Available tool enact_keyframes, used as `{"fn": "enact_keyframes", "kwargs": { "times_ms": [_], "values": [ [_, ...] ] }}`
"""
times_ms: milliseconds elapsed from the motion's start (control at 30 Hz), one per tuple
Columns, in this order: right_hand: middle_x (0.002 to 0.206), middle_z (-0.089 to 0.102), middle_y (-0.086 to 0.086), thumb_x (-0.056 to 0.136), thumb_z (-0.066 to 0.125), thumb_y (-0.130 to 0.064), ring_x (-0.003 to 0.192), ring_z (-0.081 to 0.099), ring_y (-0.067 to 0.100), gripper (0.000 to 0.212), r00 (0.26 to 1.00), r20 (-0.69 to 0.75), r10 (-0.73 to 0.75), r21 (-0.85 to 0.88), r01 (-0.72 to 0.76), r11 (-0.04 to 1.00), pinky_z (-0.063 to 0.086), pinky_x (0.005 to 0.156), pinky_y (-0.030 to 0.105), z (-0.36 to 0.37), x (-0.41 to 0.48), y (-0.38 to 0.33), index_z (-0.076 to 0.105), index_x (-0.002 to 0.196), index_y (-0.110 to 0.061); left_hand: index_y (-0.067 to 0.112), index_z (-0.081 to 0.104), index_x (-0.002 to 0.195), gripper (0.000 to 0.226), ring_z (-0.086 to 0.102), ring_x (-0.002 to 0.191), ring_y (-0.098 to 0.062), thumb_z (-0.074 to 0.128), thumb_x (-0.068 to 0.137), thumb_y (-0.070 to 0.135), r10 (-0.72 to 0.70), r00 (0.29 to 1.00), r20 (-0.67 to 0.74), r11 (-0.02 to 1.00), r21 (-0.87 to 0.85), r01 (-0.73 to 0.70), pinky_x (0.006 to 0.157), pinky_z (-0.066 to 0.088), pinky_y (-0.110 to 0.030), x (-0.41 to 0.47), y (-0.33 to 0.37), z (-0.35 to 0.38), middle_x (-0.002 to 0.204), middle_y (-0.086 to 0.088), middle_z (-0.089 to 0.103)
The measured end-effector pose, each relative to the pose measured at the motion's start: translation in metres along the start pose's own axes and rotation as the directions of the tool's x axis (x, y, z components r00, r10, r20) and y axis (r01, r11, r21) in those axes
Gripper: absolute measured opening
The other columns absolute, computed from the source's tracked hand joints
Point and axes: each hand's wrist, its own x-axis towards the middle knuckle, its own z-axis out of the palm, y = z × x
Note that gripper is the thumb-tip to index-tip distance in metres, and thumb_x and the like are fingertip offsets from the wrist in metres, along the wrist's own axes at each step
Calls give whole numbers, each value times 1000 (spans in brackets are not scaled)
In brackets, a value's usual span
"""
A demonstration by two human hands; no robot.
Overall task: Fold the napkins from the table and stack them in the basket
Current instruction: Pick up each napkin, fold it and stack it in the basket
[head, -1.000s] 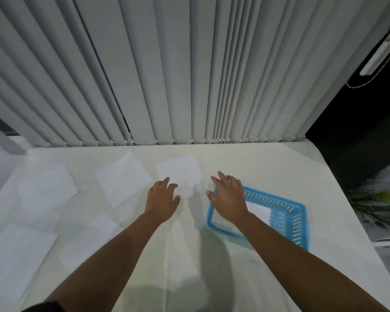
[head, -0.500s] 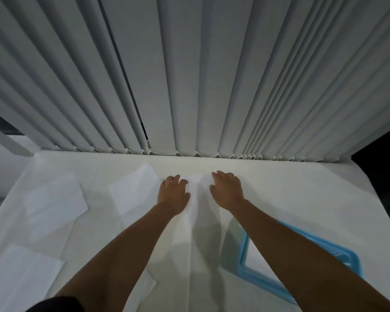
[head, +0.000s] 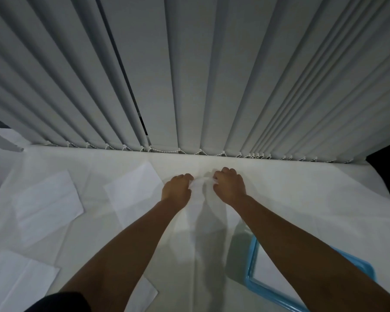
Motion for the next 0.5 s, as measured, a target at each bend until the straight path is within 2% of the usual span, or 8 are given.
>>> {"fn": "enact_keyframes", "kwargs": {
  "times_ms": [167, 267, 333, 400, 500],
  "values": [
    [101, 62, 1, 82, 55, -19, 100, 53, 25, 15, 997, -39, -64, 81, 67, 994, 33, 76, 32, -13, -19, 8, 62, 96, -18, 17, 62, 105, 24, 52, 107, -23, 56, 81, 17, 124, 985, -116, 992, 0, -125, 87, 42, -34, -20, 7, -3, 109, -2, 61],
    [92, 68, -3, 83, 56, -19, 95, 58, 22, 12, 995, -29, -96, 92, 98, 991, 34, 80, 31, -18, -41, 16, 63, 93, -21, 18, 58, 92, 15, 54, 102, -22, 58, 78, 13, 156, 987, -50, 979, -129, -161, 88, 46, -36, -43, 9, 2, 102, -1, 61],
    [95, 70, -5, 84, 55, -22, 98, 59, 20, 16, 991, -30, -127, 37, 128, 991, 34, 85, 31, -17, -57, 22, 65, 96, -24, 19, 56, 90, 14, 55, 103, -20, 57, 78, 12, 167, 986, -4, 970, -177, -165, 89, 47, -39, -60, 9, 10, 106, 0, 62],
    [105, 70, -6, 86, 51, -25, 106, 57, 19, 24, 989, 4, -151, -75, 151, 986, 31, 98, 33, -14, -71, 27, 68, 103, -27, 21, 56, 93, 16, 56, 105, -20, 57, 78, 15, 177, 984, 22, 969, -176, -171, 91, 46, -36, -74, 9, 16, 110, 1, 63],
    [120, 65, -9, 87, 47, -28, 122, 48, 16, 33, 986, 117, -121, -124, 135, 983, 14, 115, 40, -10, -90, 32, 67, 113, -31, 24, 57, 109, 33, 54, 111, -19, 57, 76, 28, 219, 975, 48, 973, -87, -214, 96, 41, -31, -91, 12, 24, 117, 5, 62]
  ]
}}
